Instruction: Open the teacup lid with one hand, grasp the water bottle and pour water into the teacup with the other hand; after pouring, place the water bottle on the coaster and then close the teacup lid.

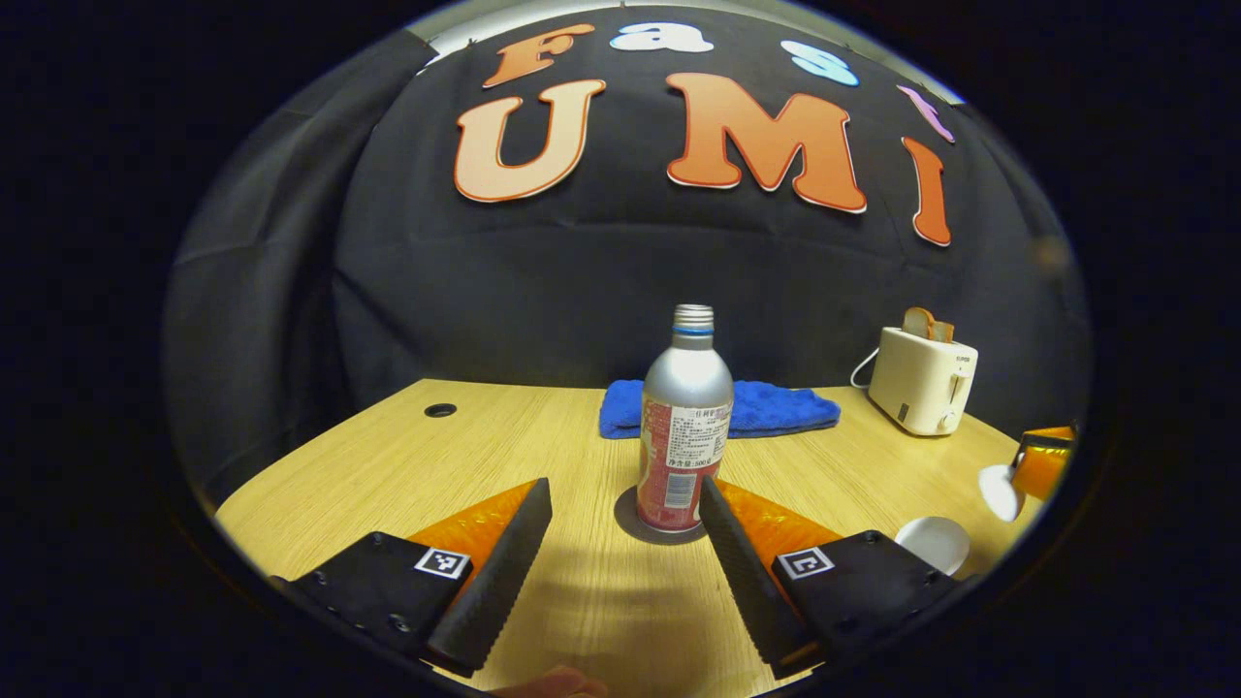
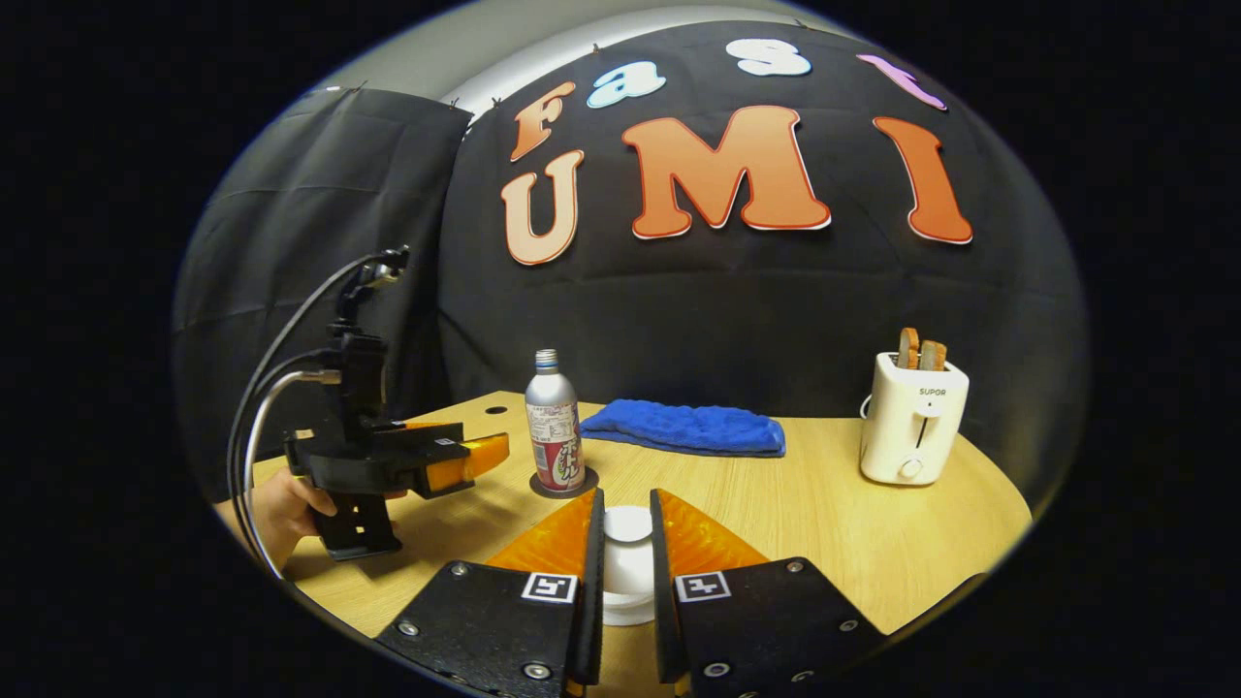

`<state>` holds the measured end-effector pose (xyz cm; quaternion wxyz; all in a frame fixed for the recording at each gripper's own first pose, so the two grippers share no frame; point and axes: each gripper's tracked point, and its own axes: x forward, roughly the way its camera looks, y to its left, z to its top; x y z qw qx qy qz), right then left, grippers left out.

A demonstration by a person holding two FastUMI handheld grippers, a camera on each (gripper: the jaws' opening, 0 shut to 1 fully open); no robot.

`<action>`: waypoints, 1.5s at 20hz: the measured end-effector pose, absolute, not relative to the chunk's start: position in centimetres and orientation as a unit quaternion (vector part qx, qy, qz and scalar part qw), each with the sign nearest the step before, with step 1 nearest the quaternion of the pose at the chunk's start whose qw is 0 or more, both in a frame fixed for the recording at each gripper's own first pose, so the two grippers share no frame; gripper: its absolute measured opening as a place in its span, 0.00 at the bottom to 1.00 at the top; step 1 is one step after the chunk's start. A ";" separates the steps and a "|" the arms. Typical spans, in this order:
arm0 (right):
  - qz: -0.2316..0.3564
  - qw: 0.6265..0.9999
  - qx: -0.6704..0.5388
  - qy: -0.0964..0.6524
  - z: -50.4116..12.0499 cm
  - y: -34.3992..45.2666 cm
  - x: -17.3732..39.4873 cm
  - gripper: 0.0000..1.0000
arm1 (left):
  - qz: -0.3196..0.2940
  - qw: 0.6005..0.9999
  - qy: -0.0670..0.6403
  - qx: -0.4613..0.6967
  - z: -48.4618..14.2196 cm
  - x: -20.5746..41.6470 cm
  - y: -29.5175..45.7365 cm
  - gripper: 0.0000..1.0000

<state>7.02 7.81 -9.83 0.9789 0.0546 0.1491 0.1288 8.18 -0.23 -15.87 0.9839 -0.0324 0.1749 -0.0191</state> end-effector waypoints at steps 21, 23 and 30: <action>0.098 0.978 -0.004 0.185 -15.1 9.0 7.8 0.43 | -0.020 0.996 0.085 -0.017 -8.9 2.0 0.1 0.99; 0.094 0.981 -0.008 0.167 -13.6 8.7 7.4 0.58 | -0.015 0.997 0.071 -0.012 -7.8 1.6 0.3 0.99; 0.060 0.994 -0.015 0.089 -6.6 6.2 5.9 0.79 | -0.017 1.000 0.014 -0.012 -3.4 -0.4 0.4 0.99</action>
